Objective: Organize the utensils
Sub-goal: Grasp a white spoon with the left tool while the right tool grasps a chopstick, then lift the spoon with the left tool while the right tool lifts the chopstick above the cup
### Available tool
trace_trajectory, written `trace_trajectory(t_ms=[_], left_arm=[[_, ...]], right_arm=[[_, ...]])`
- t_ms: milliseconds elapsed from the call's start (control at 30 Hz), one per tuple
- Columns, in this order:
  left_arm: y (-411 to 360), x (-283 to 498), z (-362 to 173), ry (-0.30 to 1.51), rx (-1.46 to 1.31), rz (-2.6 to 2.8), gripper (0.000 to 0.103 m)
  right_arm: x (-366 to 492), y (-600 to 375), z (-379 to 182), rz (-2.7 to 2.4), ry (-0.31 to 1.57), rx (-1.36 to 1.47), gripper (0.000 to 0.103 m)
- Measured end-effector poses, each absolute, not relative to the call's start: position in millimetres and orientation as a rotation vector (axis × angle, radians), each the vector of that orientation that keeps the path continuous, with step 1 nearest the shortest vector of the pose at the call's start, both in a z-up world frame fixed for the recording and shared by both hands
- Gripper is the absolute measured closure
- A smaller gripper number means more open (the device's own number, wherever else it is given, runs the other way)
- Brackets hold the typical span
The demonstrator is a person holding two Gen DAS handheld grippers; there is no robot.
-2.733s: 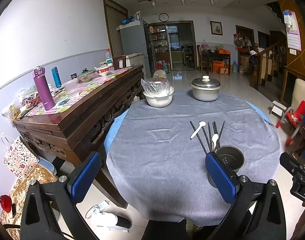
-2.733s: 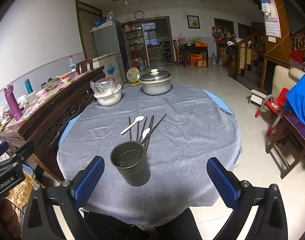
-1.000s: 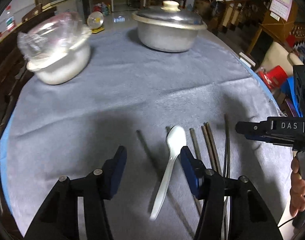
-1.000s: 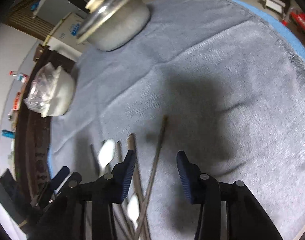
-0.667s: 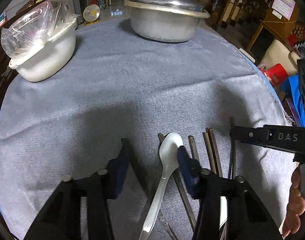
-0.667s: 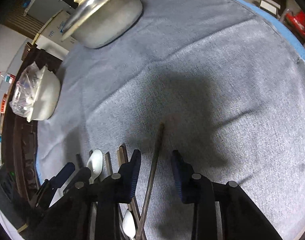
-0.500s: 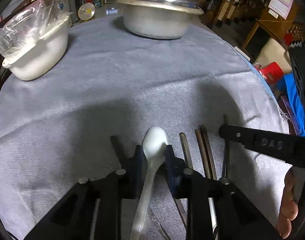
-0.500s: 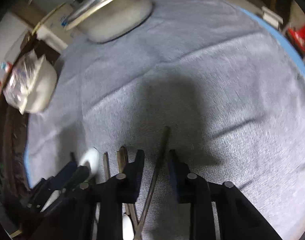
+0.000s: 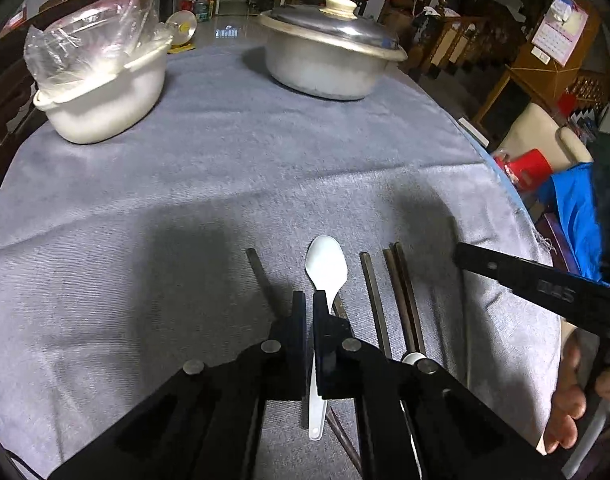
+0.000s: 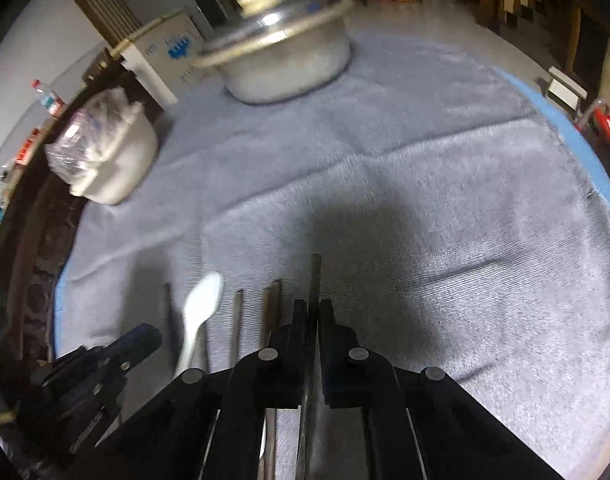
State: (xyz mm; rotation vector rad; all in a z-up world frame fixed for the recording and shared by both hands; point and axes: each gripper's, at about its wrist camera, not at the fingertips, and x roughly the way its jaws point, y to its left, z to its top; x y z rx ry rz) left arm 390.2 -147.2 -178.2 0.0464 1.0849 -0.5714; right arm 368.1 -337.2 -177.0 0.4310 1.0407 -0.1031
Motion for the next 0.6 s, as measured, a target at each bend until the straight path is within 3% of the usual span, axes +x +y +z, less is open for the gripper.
trace_trajectory(t_ms=[67, 133, 200, 367, 600], left_arm=[[-147.8, 391.8, -176.2, 1.09, 0.037, -0.569, 0.099], [-152.0, 394.6, -175.8, 1.089, 0.054, -0.552, 0.091], [-160.1, 398.9, -178.9, 1.094, 0.066, -0.543, 0.075], [-186.7, 406.2, -185.8, 1.107, 0.126, -0.54, 0.068], [-203.2, 413.8, -205.4, 1.159, 0.187, -0.516, 0.072]], right_arm=[[359.2, -337.5, -168.0, -0.095, 1.008, 0.434, 0.097], [349.3, -343.1, -162.2, -0.084, 0.978, 0.455, 0.097], [340.5, -351.3, -160.0, -0.076, 0.962, 0.489, 0.097], [324.7, -359.7, -159.6, -0.059, 0.961, 0.508, 0.097], [311.6, -375.9, -158.1, -0.035, 0.954, 0.549, 0.097]])
